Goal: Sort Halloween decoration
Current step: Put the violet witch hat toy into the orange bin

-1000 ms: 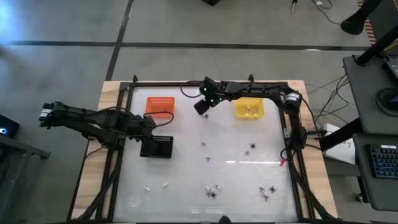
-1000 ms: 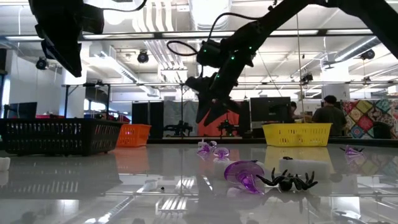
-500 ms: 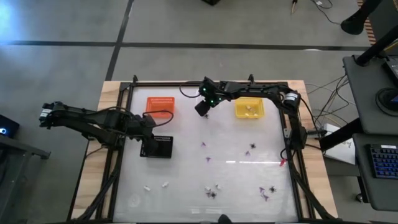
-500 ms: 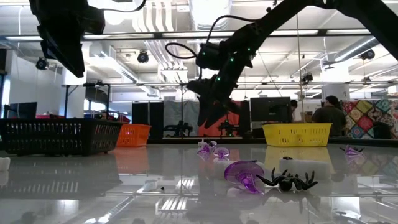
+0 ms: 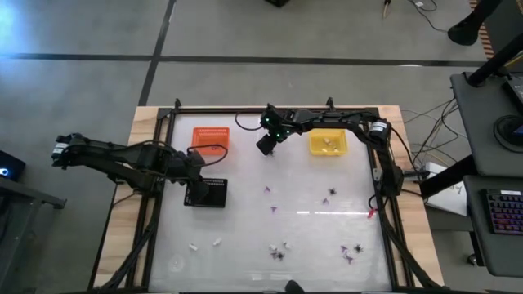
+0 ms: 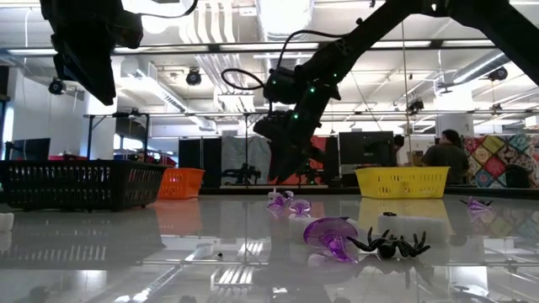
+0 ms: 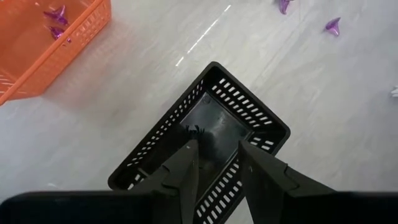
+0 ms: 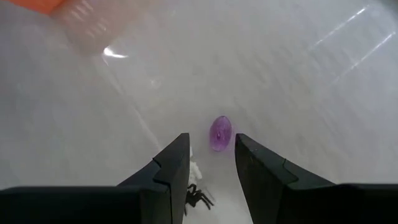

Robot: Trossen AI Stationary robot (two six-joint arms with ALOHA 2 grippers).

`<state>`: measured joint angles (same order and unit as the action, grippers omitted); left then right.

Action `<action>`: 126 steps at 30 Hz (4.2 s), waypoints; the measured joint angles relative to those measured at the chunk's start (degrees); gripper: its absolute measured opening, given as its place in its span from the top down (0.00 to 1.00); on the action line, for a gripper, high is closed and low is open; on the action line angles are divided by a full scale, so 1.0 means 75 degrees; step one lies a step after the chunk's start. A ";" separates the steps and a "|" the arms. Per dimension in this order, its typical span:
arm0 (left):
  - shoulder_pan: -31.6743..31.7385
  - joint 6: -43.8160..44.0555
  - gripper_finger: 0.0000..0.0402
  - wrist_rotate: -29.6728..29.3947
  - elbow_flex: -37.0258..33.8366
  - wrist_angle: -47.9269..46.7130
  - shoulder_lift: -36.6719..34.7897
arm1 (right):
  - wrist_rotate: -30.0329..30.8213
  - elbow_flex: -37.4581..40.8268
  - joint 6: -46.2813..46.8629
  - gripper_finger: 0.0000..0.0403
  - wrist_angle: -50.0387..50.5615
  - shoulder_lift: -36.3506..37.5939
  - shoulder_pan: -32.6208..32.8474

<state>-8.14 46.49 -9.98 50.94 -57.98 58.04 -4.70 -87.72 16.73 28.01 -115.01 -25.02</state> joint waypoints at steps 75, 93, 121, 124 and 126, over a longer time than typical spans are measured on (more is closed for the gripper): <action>-0.0003 0.0304 0.76 0.0003 0.0000 0.0245 0.0000 | 0.0028 0.0734 -0.0090 0.98 -0.1154 -0.0060 -0.0070; -0.0003 0.0471 0.76 0.0006 0.0000 0.0245 0.0000 | -0.0567 -0.0043 0.0013 0.98 -0.1033 -0.0025 -0.0048; -0.0003 0.0334 0.76 0.0006 0.0001 0.0245 -0.0130 | -0.2035 -0.4445 0.0339 0.98 -0.0452 -0.2510 0.0452; -0.0001 0.0334 0.76 0.0006 0.0000 0.0245 -0.0131 | -0.2043 -0.4953 0.0337 0.98 -0.0345 -0.2857 0.0455; -0.0003 0.0334 0.76 0.0006 0.0000 0.0245 -0.0131 | -0.2172 -0.5238 0.0360 0.98 -0.0283 -0.3020 0.0453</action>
<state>-8.16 48.99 -9.93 50.94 -56.14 57.06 -20.99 -127.01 19.43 25.88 -137.66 -21.62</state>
